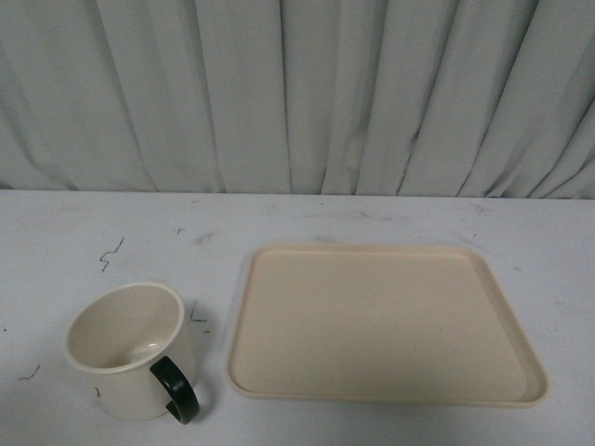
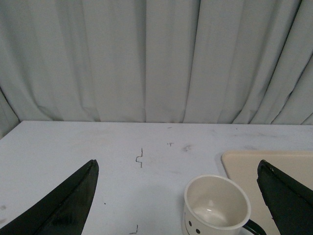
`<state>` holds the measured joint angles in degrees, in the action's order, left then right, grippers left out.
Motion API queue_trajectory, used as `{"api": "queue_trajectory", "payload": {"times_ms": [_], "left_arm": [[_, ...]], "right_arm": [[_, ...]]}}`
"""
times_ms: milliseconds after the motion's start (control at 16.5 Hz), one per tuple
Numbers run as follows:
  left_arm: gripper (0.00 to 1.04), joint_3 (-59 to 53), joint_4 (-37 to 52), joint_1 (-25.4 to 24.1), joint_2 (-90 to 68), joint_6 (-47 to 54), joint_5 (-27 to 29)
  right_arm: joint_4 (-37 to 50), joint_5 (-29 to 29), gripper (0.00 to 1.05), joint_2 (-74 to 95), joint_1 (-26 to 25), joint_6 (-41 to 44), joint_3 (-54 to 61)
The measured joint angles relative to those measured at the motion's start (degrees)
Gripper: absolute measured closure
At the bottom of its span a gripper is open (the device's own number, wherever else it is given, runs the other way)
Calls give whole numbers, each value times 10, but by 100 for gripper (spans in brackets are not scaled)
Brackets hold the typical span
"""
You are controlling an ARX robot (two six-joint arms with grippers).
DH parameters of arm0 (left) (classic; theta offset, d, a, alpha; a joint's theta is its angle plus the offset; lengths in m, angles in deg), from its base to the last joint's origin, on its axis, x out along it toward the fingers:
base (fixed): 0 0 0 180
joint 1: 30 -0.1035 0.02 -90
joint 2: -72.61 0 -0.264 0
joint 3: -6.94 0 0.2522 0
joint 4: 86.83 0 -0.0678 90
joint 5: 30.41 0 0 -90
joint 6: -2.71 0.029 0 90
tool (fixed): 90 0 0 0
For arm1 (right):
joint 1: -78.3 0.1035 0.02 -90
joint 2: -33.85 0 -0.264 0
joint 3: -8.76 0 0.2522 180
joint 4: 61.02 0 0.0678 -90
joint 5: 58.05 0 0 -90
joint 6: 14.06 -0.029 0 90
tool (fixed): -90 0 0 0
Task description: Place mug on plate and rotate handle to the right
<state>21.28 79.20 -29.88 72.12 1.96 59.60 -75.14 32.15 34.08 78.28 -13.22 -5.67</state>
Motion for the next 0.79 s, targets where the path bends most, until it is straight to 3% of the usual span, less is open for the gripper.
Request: {"api": "queue_trajectory", "payload": {"times_ms": [790], "left_arm": [[7, 0, 0, 0, 0, 0, 0]], "right_arm": [[0, 0, 6, 0, 0, 0, 0]]}}
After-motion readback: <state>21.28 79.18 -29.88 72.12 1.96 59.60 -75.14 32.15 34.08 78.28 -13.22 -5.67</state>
